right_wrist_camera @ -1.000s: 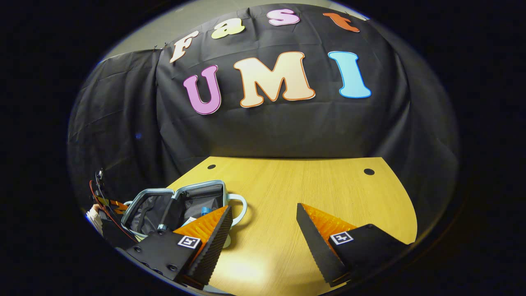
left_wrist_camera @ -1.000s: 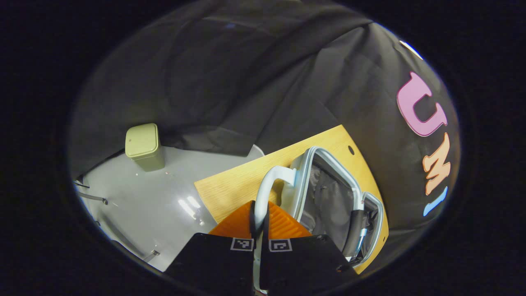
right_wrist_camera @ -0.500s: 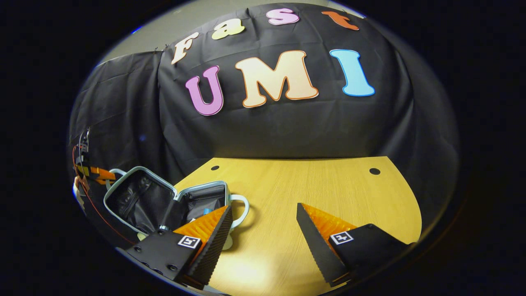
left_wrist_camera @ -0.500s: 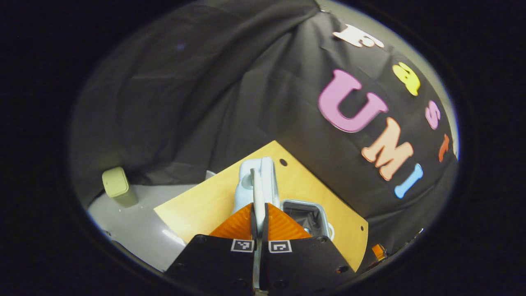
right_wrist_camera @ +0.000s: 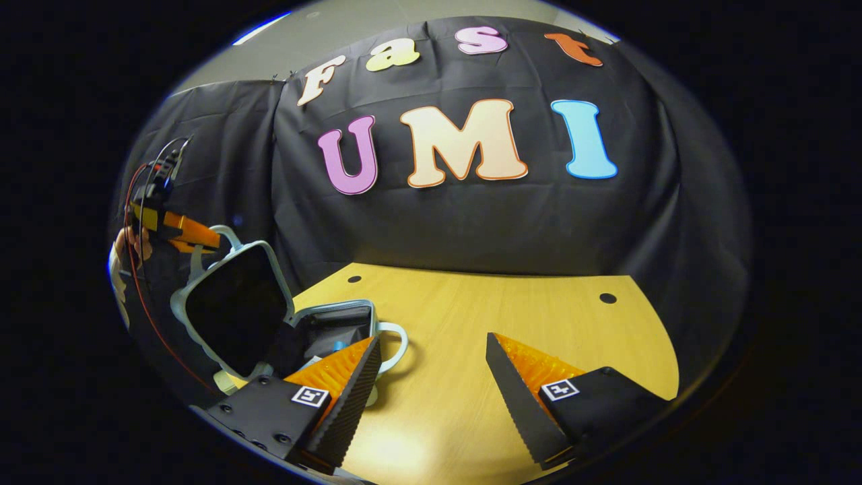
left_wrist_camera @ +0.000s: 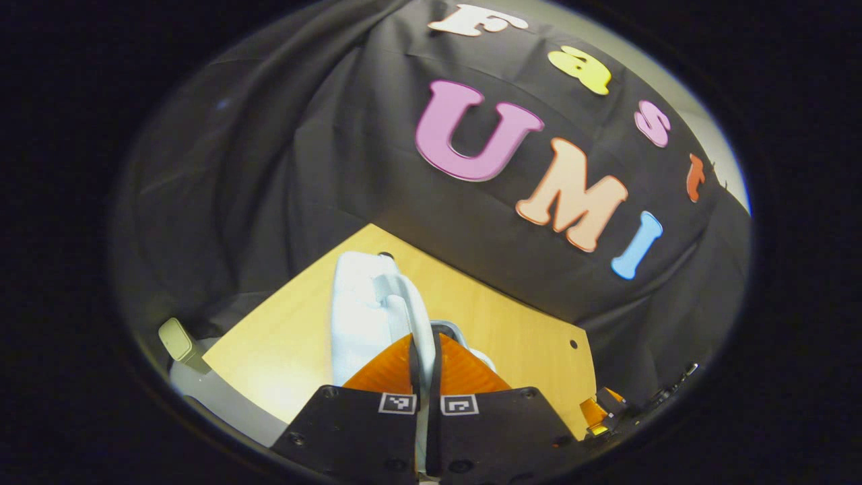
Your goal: First open the suitcase, pack the skin care products into it, and then close the suitcase.
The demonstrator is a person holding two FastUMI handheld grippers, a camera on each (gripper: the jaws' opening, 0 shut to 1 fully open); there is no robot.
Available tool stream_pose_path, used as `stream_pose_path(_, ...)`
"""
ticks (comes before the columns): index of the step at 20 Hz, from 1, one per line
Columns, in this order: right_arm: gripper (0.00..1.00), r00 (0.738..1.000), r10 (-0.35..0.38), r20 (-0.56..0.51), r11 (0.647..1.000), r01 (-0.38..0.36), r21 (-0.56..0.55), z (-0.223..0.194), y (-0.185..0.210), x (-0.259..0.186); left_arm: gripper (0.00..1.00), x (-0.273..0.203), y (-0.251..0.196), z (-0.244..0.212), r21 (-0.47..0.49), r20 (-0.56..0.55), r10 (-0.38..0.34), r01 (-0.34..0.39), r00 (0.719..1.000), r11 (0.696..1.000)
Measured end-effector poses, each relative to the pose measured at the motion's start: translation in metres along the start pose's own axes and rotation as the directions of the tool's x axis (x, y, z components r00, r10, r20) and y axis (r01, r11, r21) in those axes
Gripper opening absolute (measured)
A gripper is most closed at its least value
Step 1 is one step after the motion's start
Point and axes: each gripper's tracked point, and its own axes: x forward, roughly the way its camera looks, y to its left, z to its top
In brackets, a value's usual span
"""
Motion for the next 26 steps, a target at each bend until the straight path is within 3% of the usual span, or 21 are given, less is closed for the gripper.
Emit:
stream_pose_path(3,0.94,0.999,-0.035,0.011,0.999,0.035,0.02,-0.003,-0.018,-0.01,0.0,0.03,-0.051,-0.025,0.044,-0.065,-0.06,0.063,0.996,0.997)
stream_pose_path(4,0.98,0.999,-0.049,0.011,0.998,0.049,0.033,-0.003,-0.027,-0.013,0.0,0.042,-0.067,-0.036,0.051,-0.085,-0.077,0.082,0.993,0.995)
stream_pose_path(7,0.98,0.994,-0.112,0.011,0.993,0.112,0.036,-0.004,-0.054,-0.026,0.0,0.076,-0.103,-0.068,0.061,-0.153,-0.111,0.122,0.982,0.991)
stream_pose_path(9,0.94,0.989,-0.144,0.015,0.989,0.144,0.025,-0.002,-0.066,-0.034,0.0,0.099,-0.118,-0.087,0.041,-0.196,-0.125,0.136,0.973,0.99)
stream_pose_path(11,0.98,0.987,-0.161,0.018,0.987,0.16,0.029,-0.001,-0.071,-0.04,0.0,0.125,-0.129,-0.111,-0.008,-0.247,-0.13,0.132,0.96,0.991)
stream_pose_path(15,0.98,0.985,-0.171,0.017,0.983,0.169,0.067,0.0,-0.072,-0.05,0.0,0.17,-0.132,-0.154,0.017,-0.326,-0.085,0.096,0.942,0.995)
stream_pose_path(20,0.98,0.98,-0.2,0.011,0.978,0.2,0.056,0.002,-0.079,-0.061,0.05,0.201,-0.127,-0.203,0.075,-0.452,-0.013,0.052,0.892,0.996)
stream_pose_path(26,0.98,0.97,-0.243,0.012,0.965,0.241,0.104,0.003,-0.098,-0.067,0.11,0.211,-0.125,-0.213,0.123,-0.489,0.019,0.047,0.872,0.991)
